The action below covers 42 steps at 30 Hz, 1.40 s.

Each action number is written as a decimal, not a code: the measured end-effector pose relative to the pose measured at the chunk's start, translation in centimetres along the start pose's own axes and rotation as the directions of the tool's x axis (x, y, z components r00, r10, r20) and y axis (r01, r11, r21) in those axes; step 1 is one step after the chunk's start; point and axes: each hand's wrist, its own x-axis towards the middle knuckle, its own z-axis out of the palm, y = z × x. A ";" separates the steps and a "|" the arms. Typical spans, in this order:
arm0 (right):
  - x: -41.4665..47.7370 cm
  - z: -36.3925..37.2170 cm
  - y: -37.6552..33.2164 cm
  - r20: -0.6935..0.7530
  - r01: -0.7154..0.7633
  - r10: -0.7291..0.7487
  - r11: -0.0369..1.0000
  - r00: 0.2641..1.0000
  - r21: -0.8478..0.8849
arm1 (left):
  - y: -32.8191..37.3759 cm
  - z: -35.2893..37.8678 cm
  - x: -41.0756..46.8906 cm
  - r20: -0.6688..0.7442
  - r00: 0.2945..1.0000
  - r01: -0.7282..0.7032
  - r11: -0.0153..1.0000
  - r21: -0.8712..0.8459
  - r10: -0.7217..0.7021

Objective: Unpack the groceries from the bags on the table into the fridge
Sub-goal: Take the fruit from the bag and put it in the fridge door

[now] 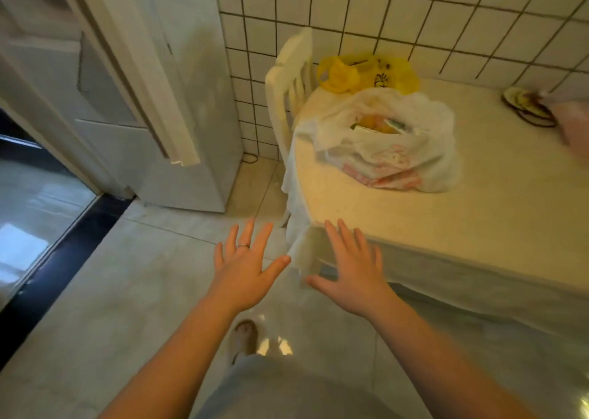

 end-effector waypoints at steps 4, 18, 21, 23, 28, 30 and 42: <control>1.0 -2.4 4.3 -0.048 -0.072 0.075 0.996 0.996 0.054 | 4.1 0.6 3.8 0.012 0.997 -0.076 0.997 0.006 0.076; 14.2 -15.0 15.4 -0.258 -0.105 0.119 0.992 0.959 0.069 | 17.8 -0.4 27.0 -0.035 0.963 -0.268 0.958 -0.103 0.266; 18.0 -17.5 17.0 -0.259 -0.116 0.135 0.990 0.956 0.086 | 19.3 -0.6 31.9 -0.055 0.958 -0.285 0.951 -0.116 0.280; 20.4 -18.4 17.8 -0.253 -0.113 0.130 0.990 0.959 0.080 | 20.0 -0.8 34.5 -0.045 0.955 -0.296 0.948 -0.118 0.292; 25.8 -20.1 19.0 -0.230 -0.080 0.096 0.994 0.968 0.077 | 21.3 -1.4 40.1 -0.007 0.953 -0.300 0.940 -0.164 0.303; 28.1 -20.7 19.6 -0.205 -0.069 0.083 0.995 0.975 0.074 | 21.7 -1.8 42.2 0.009 0.954 -0.293 0.934 -0.203 0.301; 43.7 -21.4 23.0 0.044 -0.045 0.049 0.995 0.998 -0.088 | 23.9 -1.2 53.1 0.263 0.949 -0.121 0.969 -0.213 0.176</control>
